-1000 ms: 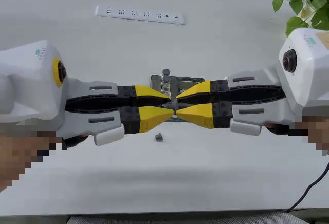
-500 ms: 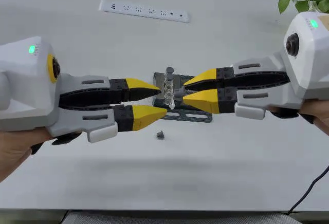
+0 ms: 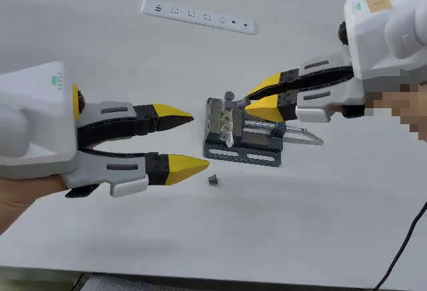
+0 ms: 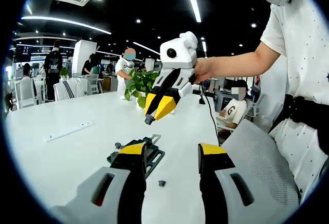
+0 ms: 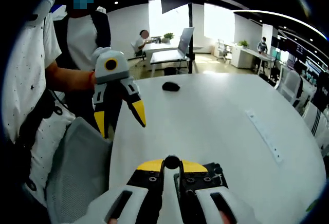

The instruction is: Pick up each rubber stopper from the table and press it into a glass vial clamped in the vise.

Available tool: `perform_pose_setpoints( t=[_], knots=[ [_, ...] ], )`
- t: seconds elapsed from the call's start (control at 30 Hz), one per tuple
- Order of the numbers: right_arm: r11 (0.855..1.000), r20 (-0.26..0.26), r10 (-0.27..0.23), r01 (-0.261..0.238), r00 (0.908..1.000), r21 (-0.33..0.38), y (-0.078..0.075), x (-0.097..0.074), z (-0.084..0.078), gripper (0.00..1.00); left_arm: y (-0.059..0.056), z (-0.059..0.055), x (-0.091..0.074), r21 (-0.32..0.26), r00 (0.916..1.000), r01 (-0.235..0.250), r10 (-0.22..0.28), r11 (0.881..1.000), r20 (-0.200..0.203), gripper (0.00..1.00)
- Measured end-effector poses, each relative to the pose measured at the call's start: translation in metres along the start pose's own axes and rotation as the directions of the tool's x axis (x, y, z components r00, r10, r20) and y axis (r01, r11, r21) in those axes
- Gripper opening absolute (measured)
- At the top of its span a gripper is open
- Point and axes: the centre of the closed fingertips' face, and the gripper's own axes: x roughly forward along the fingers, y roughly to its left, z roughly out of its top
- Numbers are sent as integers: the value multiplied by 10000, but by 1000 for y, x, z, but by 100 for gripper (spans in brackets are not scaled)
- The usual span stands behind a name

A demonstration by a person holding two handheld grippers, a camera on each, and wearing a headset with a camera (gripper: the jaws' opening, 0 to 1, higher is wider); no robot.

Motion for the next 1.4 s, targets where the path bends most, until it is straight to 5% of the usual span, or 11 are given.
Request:
perform_pose_setpoints(
  t=[0.17,0.4,0.6,0.63,0.77,1.03,1.2,1.4],
  knots=[
    [9999,-937,24,-36,9956,-118,-6,12,0,6,6,-7,-2,114,9996,-229,230,9997,-133,47],
    [9994,-2192,98,-166,9756,-291,-26,30,-12,6,15,-21,-5,253,9978,-518,528,9983,-394,58],
    [9979,-3207,266,-442,9468,-477,-38,48,-27,6,18,-34,-5,327,9960,-559,580,9979,-678,60],
    [9957,-3637,159,-479,9314,-789,-43,49,-34,6,19,-36,-5,338,9954,-574,598,9978,-745,61],
    [9953,-3977,289,-634,9171,-738,-45,58,-40,6,21,-40,-6,326,9950,-659,681,9973,-736,64],
    [9897,-4991,158,-846,8664,-1155,-55,68,-57,6,22,-47,-7,364,9943,-686,713,9970,-795,67],
    [9866,-5334,172,-1010,8457,-1284,-53,72,-65,6,22,-50,-7,358,9943,-697,724,9969,-780,69],
    [9854,-5522,241,-1130,8334,-1276,-55,78,-70,6,22,-53,-7,329,9942,-659,684,9973,-824,70]
  ],
)
